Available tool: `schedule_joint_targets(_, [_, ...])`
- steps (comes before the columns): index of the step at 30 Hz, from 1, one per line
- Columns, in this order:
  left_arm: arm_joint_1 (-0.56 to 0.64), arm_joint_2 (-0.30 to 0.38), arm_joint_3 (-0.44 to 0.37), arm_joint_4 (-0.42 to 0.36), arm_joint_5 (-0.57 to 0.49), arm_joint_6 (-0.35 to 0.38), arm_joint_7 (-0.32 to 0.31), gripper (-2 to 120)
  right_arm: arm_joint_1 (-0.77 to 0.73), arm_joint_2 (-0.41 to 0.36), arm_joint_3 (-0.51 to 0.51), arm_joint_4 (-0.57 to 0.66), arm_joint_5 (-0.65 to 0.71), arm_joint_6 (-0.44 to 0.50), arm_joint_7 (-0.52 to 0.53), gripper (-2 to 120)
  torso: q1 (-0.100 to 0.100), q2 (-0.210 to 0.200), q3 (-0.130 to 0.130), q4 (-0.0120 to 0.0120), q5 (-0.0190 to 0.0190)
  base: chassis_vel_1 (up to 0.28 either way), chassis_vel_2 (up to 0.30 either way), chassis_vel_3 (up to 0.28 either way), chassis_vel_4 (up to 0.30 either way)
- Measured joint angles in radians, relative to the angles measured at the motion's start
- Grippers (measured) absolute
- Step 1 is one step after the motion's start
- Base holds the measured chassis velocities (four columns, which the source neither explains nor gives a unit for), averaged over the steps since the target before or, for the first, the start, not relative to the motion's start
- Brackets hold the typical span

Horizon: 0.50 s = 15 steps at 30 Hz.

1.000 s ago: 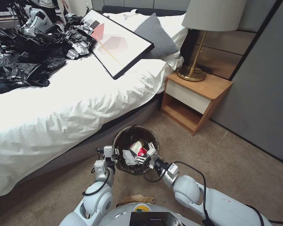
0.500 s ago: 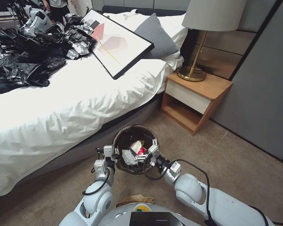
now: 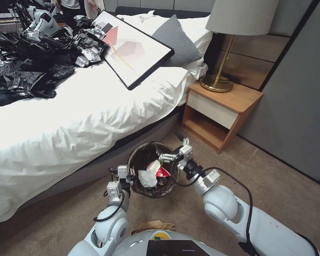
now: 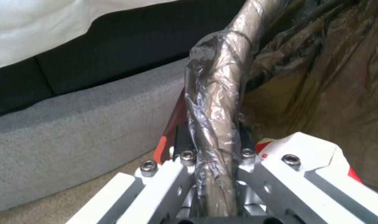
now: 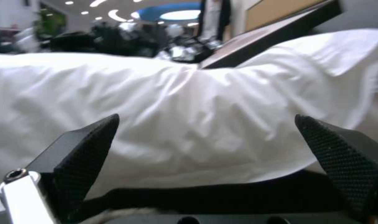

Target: Pick up the trash bin, then pick up the garbage from the floor and place it into the trash bin.

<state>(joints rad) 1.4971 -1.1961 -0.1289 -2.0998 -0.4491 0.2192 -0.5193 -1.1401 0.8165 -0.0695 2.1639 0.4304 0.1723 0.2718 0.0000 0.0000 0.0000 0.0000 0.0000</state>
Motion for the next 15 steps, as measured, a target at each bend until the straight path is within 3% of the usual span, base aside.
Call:
schedule_joint_targets(6, [0.011,0.003,-0.012,-0.007,0.005,-0.003,0.001,2,-0.085,0.044,0.176,0.028,-0.001,-0.07,0.067,100,0.0,0.0,0.0,0.0001,0.0,0.0,0.0,0.0,0.0])
schedule_joint_targets(15, [0.013,0.003,-0.02,-0.008,0.015,-0.005,0.002,2,-0.247,0.099,0.361,0.033,-0.092,-0.097,0.052,100,0.0,0.0,0.0,-0.0001,0.0001,0.0,0.0,0.0,0.0])
